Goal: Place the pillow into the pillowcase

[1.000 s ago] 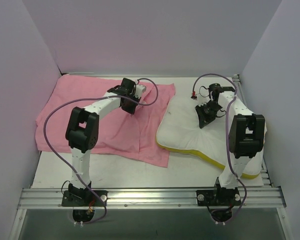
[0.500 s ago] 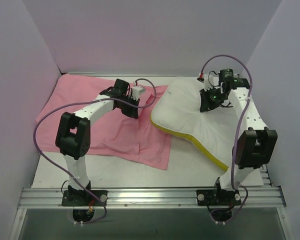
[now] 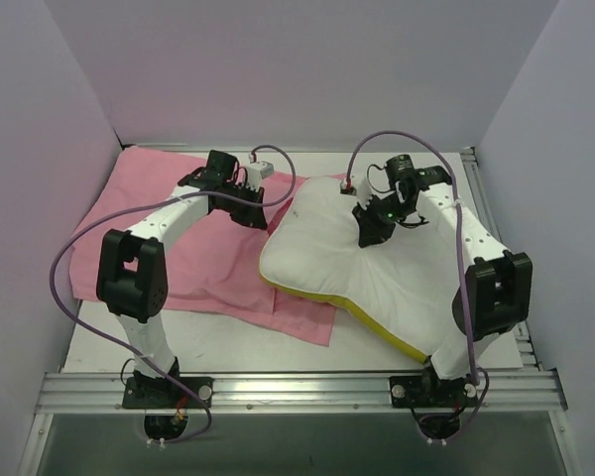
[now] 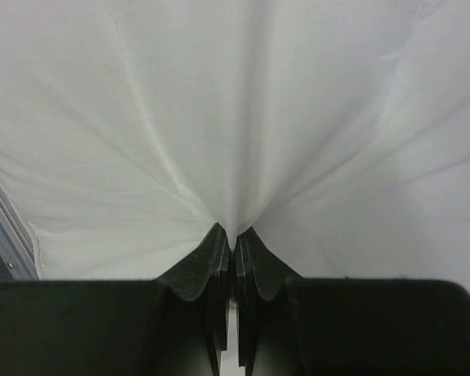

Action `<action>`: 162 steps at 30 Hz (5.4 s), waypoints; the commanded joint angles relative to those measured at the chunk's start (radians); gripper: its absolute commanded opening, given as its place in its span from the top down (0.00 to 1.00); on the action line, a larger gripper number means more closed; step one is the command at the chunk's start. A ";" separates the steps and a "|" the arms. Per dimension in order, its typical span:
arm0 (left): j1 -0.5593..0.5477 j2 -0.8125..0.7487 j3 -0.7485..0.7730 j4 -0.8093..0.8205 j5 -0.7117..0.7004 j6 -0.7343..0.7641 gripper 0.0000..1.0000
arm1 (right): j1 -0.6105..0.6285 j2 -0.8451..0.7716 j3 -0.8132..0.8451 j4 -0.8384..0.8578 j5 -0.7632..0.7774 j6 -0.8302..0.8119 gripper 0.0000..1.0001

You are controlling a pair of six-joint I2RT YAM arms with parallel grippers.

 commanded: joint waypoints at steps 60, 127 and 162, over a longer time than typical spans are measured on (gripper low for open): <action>0.008 -0.245 -0.292 -0.067 -0.164 0.119 0.35 | 0.126 0.328 0.111 0.354 0.160 0.710 1.00; 0.010 0.000 0.249 -0.039 -0.220 0.133 0.21 | -0.009 0.163 0.050 0.417 0.191 0.834 0.19; -0.148 0.488 0.719 0.123 0.082 -0.076 1.00 | -0.020 0.412 0.200 0.463 -0.090 0.911 1.00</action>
